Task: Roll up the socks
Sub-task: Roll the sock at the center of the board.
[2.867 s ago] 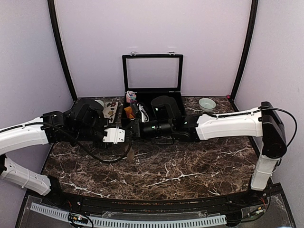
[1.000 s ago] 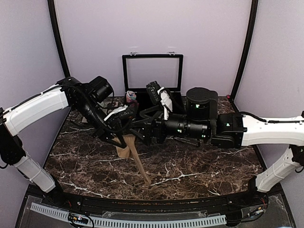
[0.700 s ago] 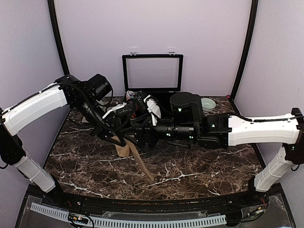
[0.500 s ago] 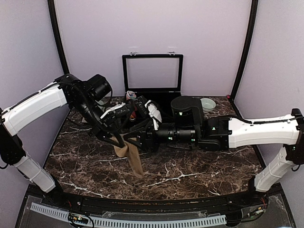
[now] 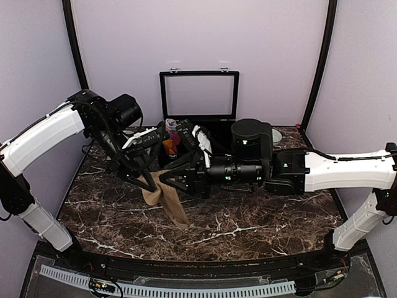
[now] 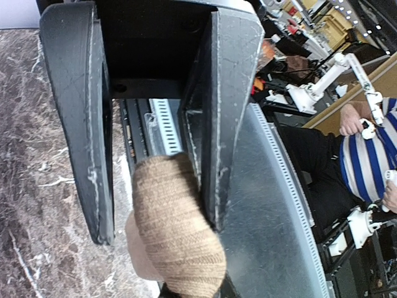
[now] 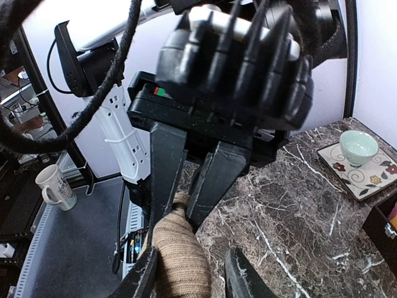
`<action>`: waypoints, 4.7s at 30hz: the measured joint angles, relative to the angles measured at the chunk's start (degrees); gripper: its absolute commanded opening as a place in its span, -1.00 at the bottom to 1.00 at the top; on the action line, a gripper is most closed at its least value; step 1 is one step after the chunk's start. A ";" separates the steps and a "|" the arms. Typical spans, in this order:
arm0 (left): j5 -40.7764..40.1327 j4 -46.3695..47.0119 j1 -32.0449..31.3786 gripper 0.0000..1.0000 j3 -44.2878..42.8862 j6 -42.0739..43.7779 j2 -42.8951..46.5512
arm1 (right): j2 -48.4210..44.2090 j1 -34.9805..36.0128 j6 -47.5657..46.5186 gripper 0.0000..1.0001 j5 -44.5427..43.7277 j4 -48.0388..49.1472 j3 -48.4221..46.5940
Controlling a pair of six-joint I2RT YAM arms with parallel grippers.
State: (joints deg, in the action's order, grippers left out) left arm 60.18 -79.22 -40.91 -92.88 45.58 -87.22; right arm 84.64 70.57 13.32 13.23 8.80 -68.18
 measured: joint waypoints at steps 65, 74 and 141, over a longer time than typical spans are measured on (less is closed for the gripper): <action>-48.83 37.29 -3.78 -0.62 19.91 -11.08 17.20 | 10.69 0.07 28.02 -1.00 -15.67 -3.67 -9.57; -54.58 40.22 -4.87 -0.70 21.29 -5.64 17.22 | 10.32 -0.94 34.01 -0.98 -14.73 -1.20 -7.67; -17.31 8.15 -2.08 -0.11 6.27 -3.98 3.61 | 3.72 9.14 0.59 -1.00 -20.09 -15.93 -7.37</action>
State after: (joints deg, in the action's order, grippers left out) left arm 42.87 -71.07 -42.98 -86.61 41.60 -83.61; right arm 88.36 79.70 13.91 -6.85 -7.14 -75.55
